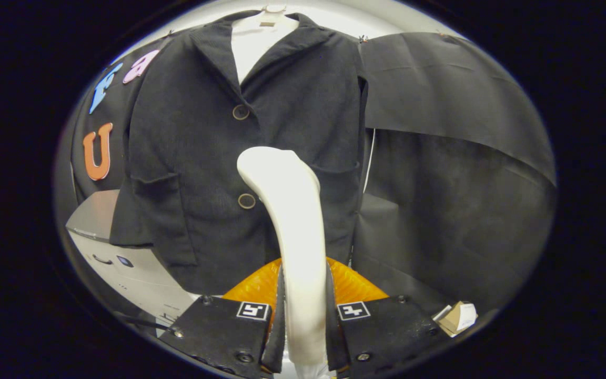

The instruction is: Iron the clothes twice with a garment steamer, once on the left side and once on the right side.

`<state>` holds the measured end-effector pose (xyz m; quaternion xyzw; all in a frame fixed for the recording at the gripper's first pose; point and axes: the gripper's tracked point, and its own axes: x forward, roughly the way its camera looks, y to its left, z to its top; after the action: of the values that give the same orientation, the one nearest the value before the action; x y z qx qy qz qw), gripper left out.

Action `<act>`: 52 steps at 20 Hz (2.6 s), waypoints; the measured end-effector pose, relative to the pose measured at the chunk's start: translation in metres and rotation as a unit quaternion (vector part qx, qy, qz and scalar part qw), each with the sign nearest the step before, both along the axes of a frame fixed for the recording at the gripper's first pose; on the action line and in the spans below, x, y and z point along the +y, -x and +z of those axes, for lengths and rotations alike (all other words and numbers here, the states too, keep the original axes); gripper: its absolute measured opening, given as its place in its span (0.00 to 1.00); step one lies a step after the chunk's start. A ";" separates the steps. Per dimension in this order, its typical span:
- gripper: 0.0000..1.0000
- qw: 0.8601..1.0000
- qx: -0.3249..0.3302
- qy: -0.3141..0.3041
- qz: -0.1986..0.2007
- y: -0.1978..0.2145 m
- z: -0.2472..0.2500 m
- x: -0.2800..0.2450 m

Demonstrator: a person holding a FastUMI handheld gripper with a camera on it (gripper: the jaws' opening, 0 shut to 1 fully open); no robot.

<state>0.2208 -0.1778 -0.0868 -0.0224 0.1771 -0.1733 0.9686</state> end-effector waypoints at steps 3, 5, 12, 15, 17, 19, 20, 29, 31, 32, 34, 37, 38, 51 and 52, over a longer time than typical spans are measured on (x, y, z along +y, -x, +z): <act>0.34 1.000 -0.006 -0.002 0.003 0.003 0.008 0.006; 0.34 1.000 -0.011 -0.003 0.003 0.007 0.013 0.009; 0.34 0.999 -0.037 -0.006 0.023 0.024 0.040 0.036; 0.34 0.998 -0.046 -0.005 0.034 0.032 0.051 0.051; 0.34 0.998 -0.053 -0.005 0.043 0.040 0.058 0.061; 0.34 0.997 -0.060 -0.010 0.050 0.048 0.065 0.072; 0.34 0.997 -0.062 -0.010 0.054 0.052 0.068 0.078; 0.34 0.991 -0.088 -0.018 0.095 0.107 0.066 0.136; 0.34 0.990 -0.100 -0.010 0.100 0.121 0.064 0.145; 0.34 0.989 -0.100 -0.009 0.108 0.128 0.061 0.152; 0.34 0.988 -0.094 -0.009 0.123 0.143 0.051 0.163; 0.34 0.987 -0.083 -0.014 0.140 0.164 0.042 0.174; 0.34 0.986 -0.080 -0.013 0.144 0.170 0.040 0.178; 0.34 0.983 -0.060 -0.014 0.173 0.198 0.028 0.200; 0.34 0.983 -0.058 -0.015 0.174 0.199 0.027 0.201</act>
<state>0.0217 0.0232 -0.0594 -0.0281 0.1161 -0.0001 0.9928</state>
